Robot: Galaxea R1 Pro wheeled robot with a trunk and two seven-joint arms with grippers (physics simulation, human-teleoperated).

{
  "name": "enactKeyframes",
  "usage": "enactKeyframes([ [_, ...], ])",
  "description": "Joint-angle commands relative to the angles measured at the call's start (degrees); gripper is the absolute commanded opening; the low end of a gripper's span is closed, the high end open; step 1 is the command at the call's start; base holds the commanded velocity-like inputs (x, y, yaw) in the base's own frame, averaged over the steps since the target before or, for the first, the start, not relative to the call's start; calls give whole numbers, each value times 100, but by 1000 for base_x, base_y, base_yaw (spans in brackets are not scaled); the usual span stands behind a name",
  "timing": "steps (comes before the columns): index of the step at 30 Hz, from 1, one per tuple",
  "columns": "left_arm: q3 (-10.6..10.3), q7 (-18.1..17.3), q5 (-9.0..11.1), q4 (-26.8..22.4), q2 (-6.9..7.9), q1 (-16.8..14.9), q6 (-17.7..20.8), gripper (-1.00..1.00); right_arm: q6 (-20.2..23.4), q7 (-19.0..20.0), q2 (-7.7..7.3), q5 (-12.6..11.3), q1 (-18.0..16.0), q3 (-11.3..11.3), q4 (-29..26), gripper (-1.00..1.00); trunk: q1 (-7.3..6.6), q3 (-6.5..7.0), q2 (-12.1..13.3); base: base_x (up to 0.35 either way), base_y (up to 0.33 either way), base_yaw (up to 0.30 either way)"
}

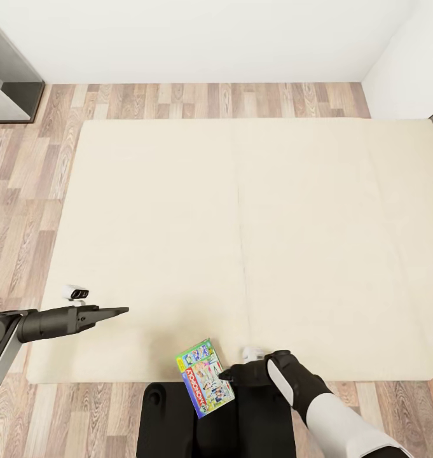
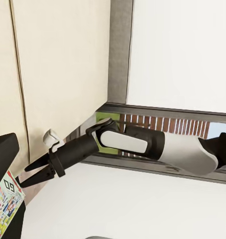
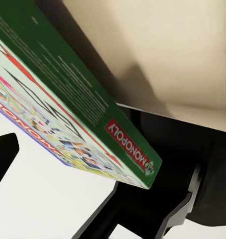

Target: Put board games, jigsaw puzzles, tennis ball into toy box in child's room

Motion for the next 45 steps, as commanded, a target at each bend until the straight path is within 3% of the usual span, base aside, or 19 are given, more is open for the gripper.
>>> enactKeyframes([
  [1, -2, -21, -1, -1, 2, 0, 61, 100, 28, -9, -8, -36, -2, 23, -6, 100, 3, -6, -9, 0, 0, 0],
  [12, -2, -21, -1, -1, 2, 1, 61, 100, 47, -3, -7, 14, -1, 36, -3, 100, 3, -6, -9, 0, 0, 0],
  [24, -2, -21, -8, -1, 2, 0, 61, 100, 60, -13, 65, 452, -1, 168, 181, 100, 3, -6, -9, 0, 0, 0],
  [38, -2, -21, -6, -1, 2, -1, 61, 100, 46, -34, 107, 528, -1, 204, 388, 100, 3, -6, -9, 0, 0, 0],
  [45, -2, -21, -2, -1, 2, 2, 61, 100, 33, -46, 208, 539, -1, 207, 430, 100, 3, -6, -9, 0, 0, 0],
])
